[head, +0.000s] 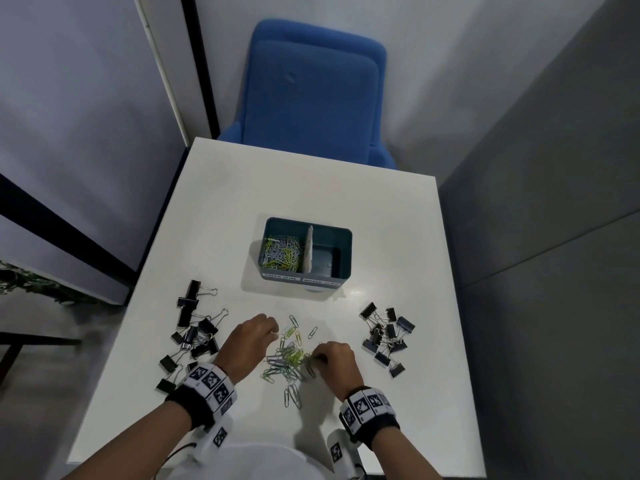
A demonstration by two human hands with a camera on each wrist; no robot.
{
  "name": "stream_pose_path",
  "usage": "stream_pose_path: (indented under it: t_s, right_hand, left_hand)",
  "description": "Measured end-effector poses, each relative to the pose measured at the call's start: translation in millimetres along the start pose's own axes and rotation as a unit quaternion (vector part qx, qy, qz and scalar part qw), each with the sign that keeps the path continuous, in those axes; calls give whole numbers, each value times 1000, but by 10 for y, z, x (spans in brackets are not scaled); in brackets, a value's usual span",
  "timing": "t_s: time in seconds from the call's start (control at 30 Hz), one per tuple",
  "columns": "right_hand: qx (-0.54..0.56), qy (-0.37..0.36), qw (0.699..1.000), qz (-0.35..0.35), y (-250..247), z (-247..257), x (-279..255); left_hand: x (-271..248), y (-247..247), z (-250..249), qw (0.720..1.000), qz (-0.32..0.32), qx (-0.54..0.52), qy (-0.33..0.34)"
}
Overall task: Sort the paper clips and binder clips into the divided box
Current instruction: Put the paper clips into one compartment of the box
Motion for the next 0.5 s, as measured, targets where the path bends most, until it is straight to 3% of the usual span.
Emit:
stream_pose_path:
  t_s: [0.27,0.5]
  right_hand:
    - [-11,-69,997,-22,-434,391,31]
    - [9,-126,989,-74,-1109,944,288]
  left_hand:
    - [751,-1029,-454,990,-130,-33,52]
    - [1137,-1296,-346,983,-182,-31,-3]
Point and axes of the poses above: each hand's wrist, its own x-axis towards the middle knuckle, its own y-axis out of the palm, z = x × y, the point moved 7 cm from there along x, towards the middle knuckle, and after that the axes turned 7 degrees about y, right-handed, at the moved point
